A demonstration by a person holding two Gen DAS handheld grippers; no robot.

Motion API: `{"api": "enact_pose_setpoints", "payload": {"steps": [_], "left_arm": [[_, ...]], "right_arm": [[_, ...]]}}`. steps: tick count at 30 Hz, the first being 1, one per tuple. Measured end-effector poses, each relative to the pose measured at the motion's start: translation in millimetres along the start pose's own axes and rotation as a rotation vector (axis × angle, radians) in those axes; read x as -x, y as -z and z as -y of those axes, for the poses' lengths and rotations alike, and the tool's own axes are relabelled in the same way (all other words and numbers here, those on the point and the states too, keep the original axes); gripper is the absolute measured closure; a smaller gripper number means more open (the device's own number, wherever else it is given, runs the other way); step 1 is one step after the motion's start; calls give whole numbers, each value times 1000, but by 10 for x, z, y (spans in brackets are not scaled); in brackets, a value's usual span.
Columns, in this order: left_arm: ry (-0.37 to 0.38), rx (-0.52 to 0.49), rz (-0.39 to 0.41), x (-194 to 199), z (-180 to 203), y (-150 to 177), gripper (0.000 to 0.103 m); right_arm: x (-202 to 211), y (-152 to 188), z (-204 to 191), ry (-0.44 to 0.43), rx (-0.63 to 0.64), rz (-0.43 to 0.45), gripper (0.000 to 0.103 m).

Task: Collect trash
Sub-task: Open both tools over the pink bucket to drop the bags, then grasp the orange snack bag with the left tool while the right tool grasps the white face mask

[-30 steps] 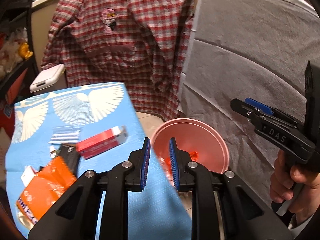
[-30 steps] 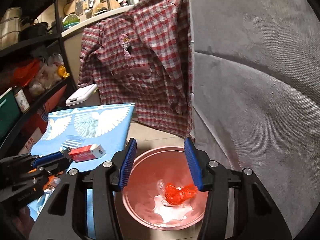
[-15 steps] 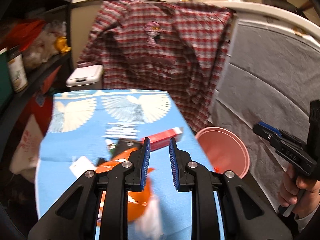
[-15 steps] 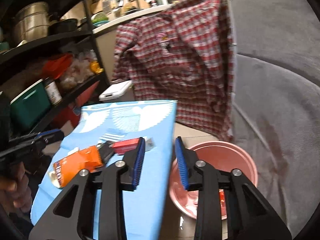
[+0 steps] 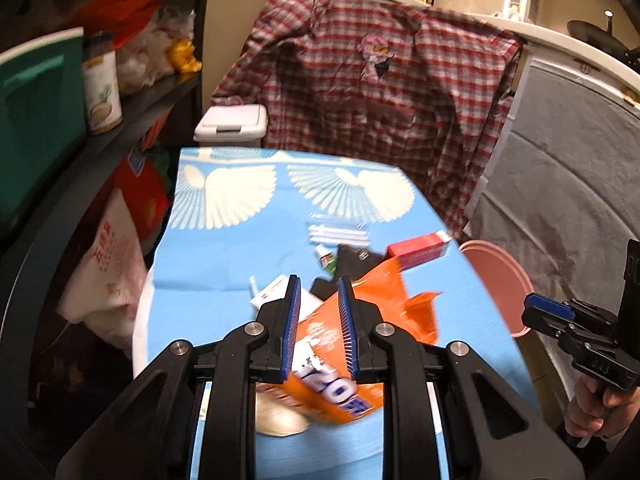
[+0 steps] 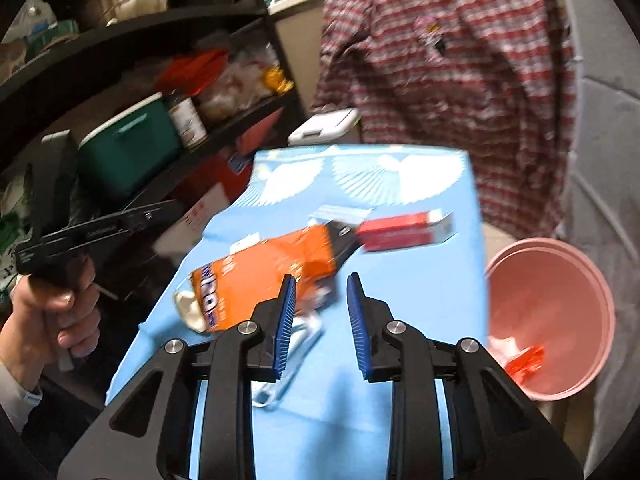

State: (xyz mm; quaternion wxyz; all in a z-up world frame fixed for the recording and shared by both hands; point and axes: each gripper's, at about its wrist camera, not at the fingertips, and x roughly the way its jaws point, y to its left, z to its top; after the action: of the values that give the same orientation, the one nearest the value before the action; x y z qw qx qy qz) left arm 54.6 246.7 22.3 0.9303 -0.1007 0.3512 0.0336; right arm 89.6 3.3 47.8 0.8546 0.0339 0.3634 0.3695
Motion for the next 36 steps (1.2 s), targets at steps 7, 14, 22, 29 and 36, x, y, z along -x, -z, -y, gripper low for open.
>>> {"api": "enact_pose_setpoints", "payload": {"steps": [7, 14, 22, 29, 36], "left_arm": [[43, -46, -67, -183, -190, 152, 83], [69, -30, -140, -401, -387, 269, 57], [105, -49, -220, -648, -378, 398, 53], [120, -121, -262, -683, -214, 484, 85], [127, -149, -229, -556, -120, 441, 102]], "right_arm": [[-359, 100, -183, -26, 7, -95, 65], [-677, 211, -193, -20, -14, -209, 59], [-856, 313, -137, -11, -38, -285, 59], [-865, 353, -135, -20, -30, -313, 70], [-753, 323, -107, -26, -15, -294, 98]]}}
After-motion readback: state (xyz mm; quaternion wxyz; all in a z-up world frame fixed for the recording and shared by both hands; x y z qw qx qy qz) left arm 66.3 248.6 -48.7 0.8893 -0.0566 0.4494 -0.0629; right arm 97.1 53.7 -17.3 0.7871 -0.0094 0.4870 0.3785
